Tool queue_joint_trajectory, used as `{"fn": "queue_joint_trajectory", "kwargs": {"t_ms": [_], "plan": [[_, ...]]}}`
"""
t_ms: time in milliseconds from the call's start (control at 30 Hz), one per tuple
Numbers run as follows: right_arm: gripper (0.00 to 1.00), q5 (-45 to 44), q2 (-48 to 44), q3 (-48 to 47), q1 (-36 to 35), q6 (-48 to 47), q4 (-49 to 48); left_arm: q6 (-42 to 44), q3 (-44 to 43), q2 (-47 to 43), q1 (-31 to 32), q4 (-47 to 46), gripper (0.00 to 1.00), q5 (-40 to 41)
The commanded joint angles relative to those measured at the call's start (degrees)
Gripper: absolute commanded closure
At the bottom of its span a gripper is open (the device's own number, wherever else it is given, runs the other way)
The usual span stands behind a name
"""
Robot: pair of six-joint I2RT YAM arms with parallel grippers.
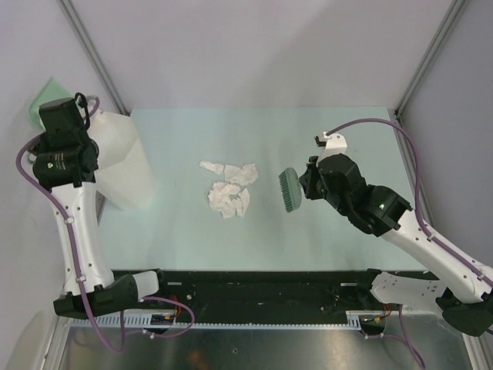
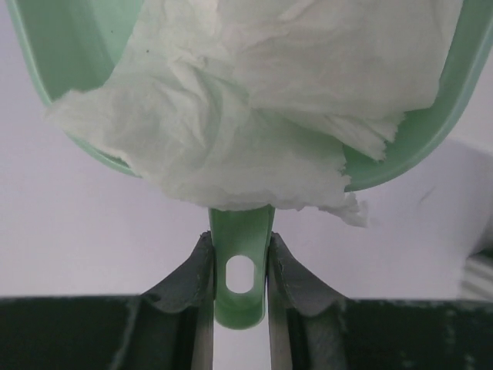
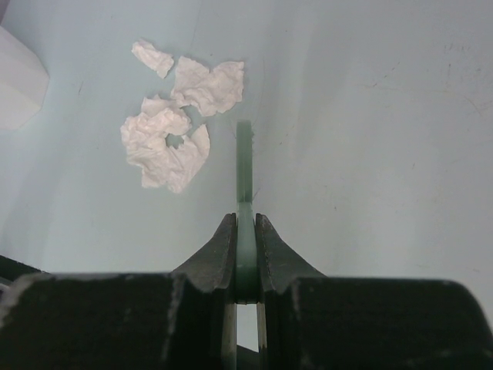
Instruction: Sweep away the paper scraps from the table
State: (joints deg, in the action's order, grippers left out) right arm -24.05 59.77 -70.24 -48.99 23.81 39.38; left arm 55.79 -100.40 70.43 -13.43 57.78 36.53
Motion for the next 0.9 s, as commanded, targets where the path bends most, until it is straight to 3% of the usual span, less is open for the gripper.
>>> {"fn": "queue_joint_trajectory", "kwargs": {"t_ms": [0,200,267,567,733,800,867], "plan": [[1.00,0.6,-1.9,0.5,0.2,-1.0,-2.2,23.9,3.4,-4.7,-0.5,-3.1,1.00,10.8],[1.00,1.5,-2.2,0.8,0.2,-1.8,-3.7,50.8,11.8,-8.6,-0.5,-10.7,1.00,14.9],[1.00,2.0,-2.2,0.8,0.0,-1.8,-4.1,59.8,13.3,-8.6,-0.4,-19.4,1.00,15.5],[1.00,1.6,-3.6,0.8,-0.1,-2.1,-3.4,79.1,19.9,-7.8,-0.4,-40.3,0.99,15.1],[1.00,1.2,-4.7,0.9,-0.1,-2.3,-2.8,81.2,21.0,-7.3,0.6,-45.5,1.00,14.4],[1.00,0.8,-4.8,0.9,-0.1,-2.4,-2.6,78.2,17.6,-5.5,1.1,-45.9,1.00,14.2],[1.00,1.2,-4.1,0.9,-0.1,-2.4,-3.9,69.9,11.3,-3.9,3.6,-45.7,1.00,12.5]]}}
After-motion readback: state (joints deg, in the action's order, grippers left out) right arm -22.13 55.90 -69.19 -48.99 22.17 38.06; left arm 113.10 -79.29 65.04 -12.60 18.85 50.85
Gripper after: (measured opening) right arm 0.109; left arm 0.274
